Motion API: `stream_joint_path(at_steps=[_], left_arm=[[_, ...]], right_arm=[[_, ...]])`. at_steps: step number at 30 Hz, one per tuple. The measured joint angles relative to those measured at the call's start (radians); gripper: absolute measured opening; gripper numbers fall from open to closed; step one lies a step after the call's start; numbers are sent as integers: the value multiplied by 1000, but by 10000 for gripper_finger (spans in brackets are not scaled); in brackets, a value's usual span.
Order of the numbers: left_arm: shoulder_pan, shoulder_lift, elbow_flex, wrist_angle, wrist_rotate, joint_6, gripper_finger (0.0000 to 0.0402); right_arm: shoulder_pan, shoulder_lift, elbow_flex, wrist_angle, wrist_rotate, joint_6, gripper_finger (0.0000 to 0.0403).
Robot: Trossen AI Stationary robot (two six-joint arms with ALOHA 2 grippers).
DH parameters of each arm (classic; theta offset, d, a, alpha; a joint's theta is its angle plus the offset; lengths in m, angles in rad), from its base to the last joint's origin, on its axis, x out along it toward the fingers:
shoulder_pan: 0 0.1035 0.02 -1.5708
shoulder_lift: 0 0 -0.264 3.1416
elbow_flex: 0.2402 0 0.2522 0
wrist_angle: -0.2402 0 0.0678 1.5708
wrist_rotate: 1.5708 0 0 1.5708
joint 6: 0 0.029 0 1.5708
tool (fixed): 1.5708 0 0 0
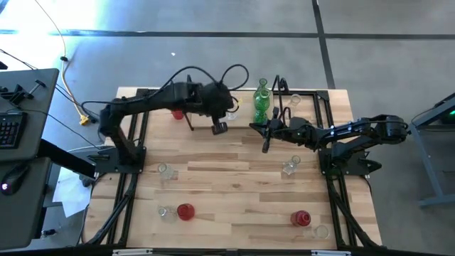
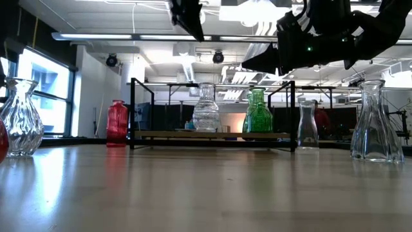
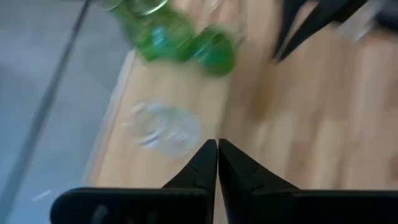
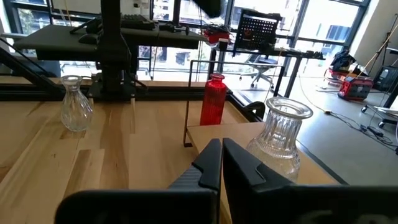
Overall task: Sort vases onto shelf
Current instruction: Put the top left transparent vase on the shelf
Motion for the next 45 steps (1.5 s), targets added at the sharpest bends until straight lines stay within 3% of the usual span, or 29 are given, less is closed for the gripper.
stream_joint_path(at_steps=[5,10,15,24,35,45], left_arm=[[-2,-121,-341,343,69,-125,1],[21,-115,-517,456,-27,-267,0],[62,-39,-535,483,-87,-317,0],[145,98,-533,567,-69,-318,0],[181,130,-532,661,-44,-295,0],[165,91,-525,674,176,-244,0]], right_arm=[[21,-6,0,-8,3,-7,0],[51,-60,0,-28,32,-11,0],[94,-149,0,-124,108,-32,0],[185,-309,0,-288,316,-37,0],[205,-327,0,-320,350,-56,0],[205,-327,0,-338,350,-55,0]])
